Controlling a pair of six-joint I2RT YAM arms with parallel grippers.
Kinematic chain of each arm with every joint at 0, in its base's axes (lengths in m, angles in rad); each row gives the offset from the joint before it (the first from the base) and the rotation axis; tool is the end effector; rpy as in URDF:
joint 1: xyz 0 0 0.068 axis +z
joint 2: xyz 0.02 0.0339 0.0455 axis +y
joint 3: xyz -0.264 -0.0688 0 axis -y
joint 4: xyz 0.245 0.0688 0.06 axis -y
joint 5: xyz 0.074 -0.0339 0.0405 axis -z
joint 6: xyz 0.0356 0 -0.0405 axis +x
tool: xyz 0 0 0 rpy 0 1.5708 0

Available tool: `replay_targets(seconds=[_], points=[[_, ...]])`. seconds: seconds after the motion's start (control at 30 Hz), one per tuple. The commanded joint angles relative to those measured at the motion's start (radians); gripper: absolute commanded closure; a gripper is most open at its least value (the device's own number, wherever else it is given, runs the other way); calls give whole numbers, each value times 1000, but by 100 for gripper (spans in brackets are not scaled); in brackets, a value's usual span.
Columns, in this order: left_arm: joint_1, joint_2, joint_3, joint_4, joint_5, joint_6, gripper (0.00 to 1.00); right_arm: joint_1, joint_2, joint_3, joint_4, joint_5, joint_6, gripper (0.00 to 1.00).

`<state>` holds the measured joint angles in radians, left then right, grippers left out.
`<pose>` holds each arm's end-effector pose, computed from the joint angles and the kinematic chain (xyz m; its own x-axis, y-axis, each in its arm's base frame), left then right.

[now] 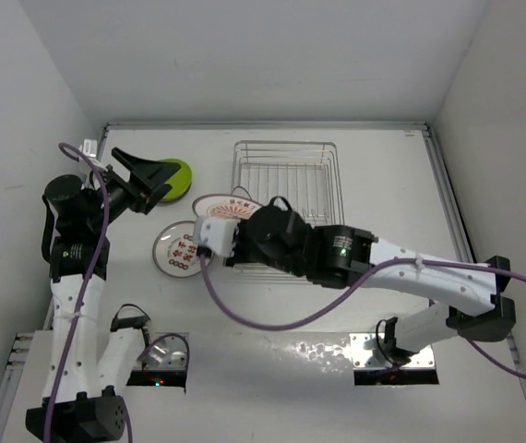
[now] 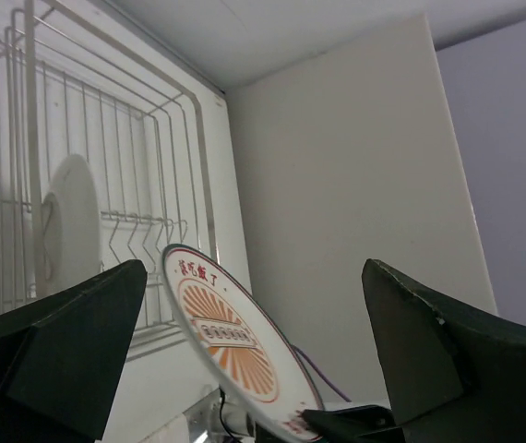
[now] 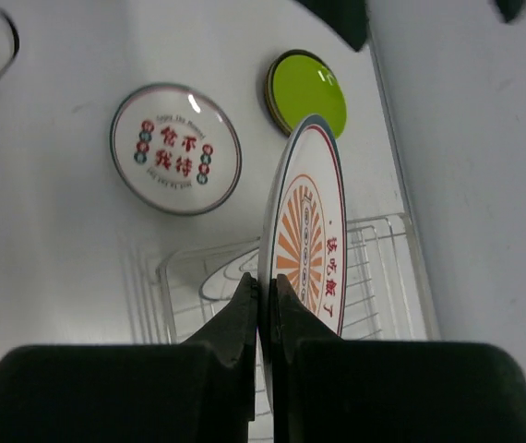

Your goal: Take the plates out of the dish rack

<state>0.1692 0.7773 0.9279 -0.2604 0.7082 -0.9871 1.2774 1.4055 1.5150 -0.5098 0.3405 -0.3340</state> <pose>0.1670 0.0050 0.3837 -0.4846 -0.7257 -0.4883 0.1906 0.4572 -0.8687 0.1018 0.2958 0.4184 0.1602 -0.5383 -0.8274 -0.8054 0.4134 -0.4249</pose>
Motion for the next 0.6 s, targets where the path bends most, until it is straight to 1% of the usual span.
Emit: replay_targets(seconds=[0.0,0.03,0.1,0.17,0.27,0.33,0.4,0.43,0.5,0.53,0.57], points=[[-5,-32,2,35,62,-59,0,51,-26,-41,92,116,-281,100],[-5,-41,-4,1,57,-50,0,81,-23,-65,150,138,-304,100],[-7,-50,-20,-29,45,-10,1,115,-14,-87,206,201,-373,100],[-5,-50,-31,-89,43,30,2,148,3,-96,252,212,-395,100],[-5,-38,-49,-160,33,128,4,172,29,-79,264,227,-419,100],[-7,-35,-66,-177,31,149,7,191,56,-73,283,253,-450,100],[-5,-36,-84,-157,39,150,10,203,84,-65,294,259,-473,100],[-7,-36,-89,-151,40,148,18,217,92,-62,318,265,-480,100],[-5,-33,-95,-129,48,145,27,237,115,-56,353,270,-503,100],[-5,-33,-97,-123,57,143,45,241,127,-52,361,272,-508,100],[-7,-32,-97,-119,57,143,56,241,151,-44,364,270,-508,100]])
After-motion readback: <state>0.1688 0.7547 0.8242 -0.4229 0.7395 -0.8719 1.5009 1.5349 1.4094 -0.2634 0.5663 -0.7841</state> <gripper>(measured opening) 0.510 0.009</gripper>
